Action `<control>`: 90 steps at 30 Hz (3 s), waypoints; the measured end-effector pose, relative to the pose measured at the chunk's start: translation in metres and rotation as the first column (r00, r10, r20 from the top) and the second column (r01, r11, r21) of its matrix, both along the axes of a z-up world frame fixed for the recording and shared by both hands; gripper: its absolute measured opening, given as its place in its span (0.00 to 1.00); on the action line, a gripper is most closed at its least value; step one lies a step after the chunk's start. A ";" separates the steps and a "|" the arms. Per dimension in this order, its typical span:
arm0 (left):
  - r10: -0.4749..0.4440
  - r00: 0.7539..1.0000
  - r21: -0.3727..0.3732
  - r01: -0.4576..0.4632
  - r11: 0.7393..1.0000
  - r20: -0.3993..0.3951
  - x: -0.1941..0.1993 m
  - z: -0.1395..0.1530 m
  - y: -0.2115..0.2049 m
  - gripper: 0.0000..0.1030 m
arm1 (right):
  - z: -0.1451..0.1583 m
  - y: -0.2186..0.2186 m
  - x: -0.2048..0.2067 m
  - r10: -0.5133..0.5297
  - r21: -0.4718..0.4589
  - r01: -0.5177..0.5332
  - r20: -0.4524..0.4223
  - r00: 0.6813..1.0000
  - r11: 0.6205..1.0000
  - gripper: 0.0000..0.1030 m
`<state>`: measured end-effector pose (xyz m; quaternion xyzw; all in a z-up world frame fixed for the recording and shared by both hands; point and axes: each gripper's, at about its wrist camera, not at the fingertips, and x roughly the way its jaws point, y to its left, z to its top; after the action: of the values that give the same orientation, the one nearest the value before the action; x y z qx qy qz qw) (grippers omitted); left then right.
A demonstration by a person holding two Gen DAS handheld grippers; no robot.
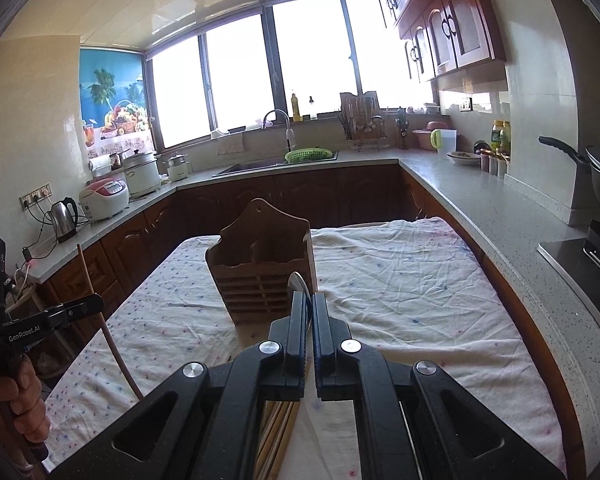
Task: Organize utensils
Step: 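Lift the chopstick with the left tool while the right tool carries the spoon toward the wooden holder, then lower the chopstick into the holder and open the left tool while the right tool drops the spoon in, then move both open tools back down to the remaining utensils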
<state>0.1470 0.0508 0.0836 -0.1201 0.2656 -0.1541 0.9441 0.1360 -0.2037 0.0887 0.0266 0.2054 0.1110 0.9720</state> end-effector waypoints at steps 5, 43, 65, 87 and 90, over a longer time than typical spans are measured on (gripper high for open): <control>0.024 0.997 0.000 -0.024 1.000 0.078 0.026 0.028 0.001 0.06 | 0.020 0.015 0.031 -0.025 -0.037 0.028 0.087 0.996 0.999 0.02; 0.127 0.986 0.023 -0.130 0.991 0.108 0.181 -0.021 -0.022 0.07 | -0.027 0.049 0.173 -0.025 -0.138 0.035 0.076 0.997 0.990 0.02; 0.222 0.974 -0.007 -0.222 0.975 0.045 0.087 -0.020 0.007 0.83 | 0.004 -0.005 0.084 -0.017 0.161 0.004 0.082 0.996 0.987 0.95; 0.170 0.975 0.084 -0.159 0.984 -0.141 -0.007 -0.091 -0.013 0.83 | -0.077 -0.036 -0.027 -0.045 0.210 0.082 -0.172 0.984 0.974 0.96; 0.164 0.973 0.086 -0.152 0.985 -0.165 -0.007 -0.096 -0.014 0.83 | -0.081 -0.033 -0.029 -0.047 0.193 0.082 -0.180 0.983 0.978 0.96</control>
<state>0.1402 0.0370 -0.0126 -0.1191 0.3408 -0.0577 0.9308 0.1066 -0.2366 0.0081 0.1401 0.2767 0.0967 0.9458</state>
